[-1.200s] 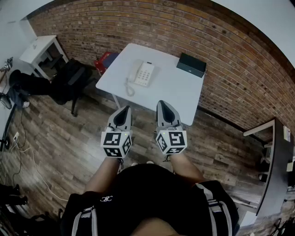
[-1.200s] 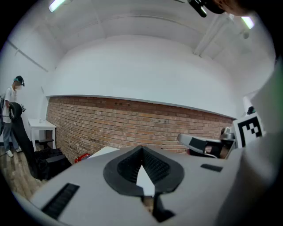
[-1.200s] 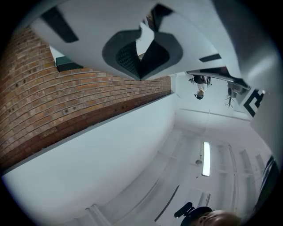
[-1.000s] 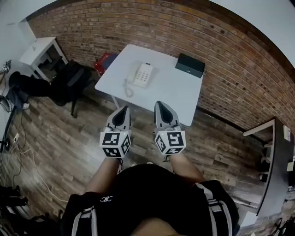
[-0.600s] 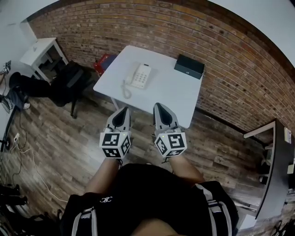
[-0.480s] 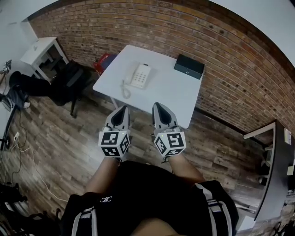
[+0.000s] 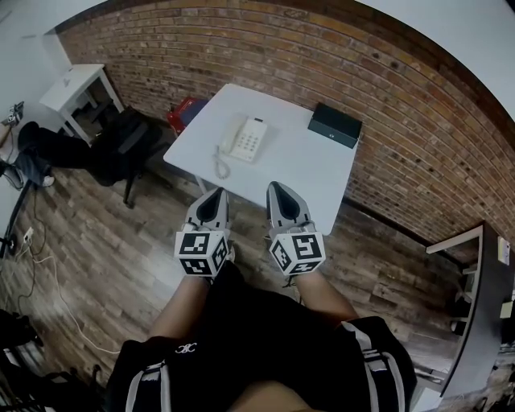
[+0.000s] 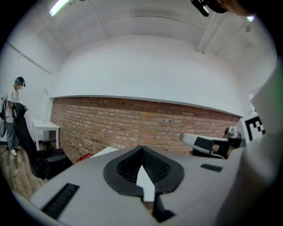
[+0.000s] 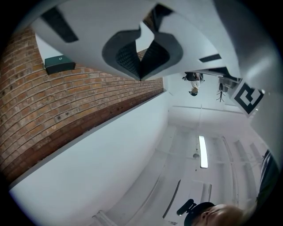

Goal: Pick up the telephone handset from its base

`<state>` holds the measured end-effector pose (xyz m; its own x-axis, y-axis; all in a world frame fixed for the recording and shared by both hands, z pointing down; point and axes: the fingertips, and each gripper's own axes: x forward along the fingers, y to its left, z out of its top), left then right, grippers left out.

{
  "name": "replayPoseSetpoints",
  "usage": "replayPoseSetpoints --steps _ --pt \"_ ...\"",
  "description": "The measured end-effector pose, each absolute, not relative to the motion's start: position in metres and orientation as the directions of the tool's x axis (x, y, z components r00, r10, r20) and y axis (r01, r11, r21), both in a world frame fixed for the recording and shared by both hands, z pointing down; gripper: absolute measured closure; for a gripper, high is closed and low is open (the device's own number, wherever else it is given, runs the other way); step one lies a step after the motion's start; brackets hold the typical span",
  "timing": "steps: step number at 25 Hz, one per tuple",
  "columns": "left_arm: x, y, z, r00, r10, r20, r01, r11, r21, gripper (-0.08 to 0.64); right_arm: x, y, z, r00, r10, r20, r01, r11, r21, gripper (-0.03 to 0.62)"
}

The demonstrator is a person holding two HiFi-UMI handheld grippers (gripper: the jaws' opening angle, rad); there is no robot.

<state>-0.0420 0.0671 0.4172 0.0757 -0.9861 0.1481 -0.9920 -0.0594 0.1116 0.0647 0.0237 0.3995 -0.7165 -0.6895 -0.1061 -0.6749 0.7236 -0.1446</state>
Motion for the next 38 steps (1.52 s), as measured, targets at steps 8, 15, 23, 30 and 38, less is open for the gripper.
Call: replayPoseSetpoints --steps 8,15,23,30,38 --pt "-0.061 0.026 0.425 0.091 -0.984 0.151 -0.989 -0.072 0.132 0.558 0.049 -0.017 0.404 -0.707 -0.701 -0.099 -0.687 0.713 -0.143 0.594" --pt "-0.084 -0.021 0.431 0.114 -0.979 0.171 -0.985 -0.088 0.149 0.558 0.024 -0.062 0.410 -0.701 -0.709 -0.078 -0.696 0.704 -0.140 0.594" --pt "-0.126 -0.085 0.426 0.148 -0.972 0.181 -0.980 -0.120 0.157 0.558 -0.017 -0.122 0.401 -0.681 -0.728 -0.072 -0.717 0.684 -0.136 0.595" --pt "-0.163 -0.139 0.431 0.205 -0.956 0.208 -0.971 -0.171 0.168 0.558 -0.054 -0.171 0.405 -0.652 -0.757 -0.037 -0.749 0.651 -0.124 0.594" --pt "-0.189 -0.199 0.448 0.295 -0.923 0.248 -0.951 -0.258 0.173 0.558 -0.077 -0.219 0.412 -0.578 -0.816 -0.019 -0.809 0.576 -0.117 0.594"
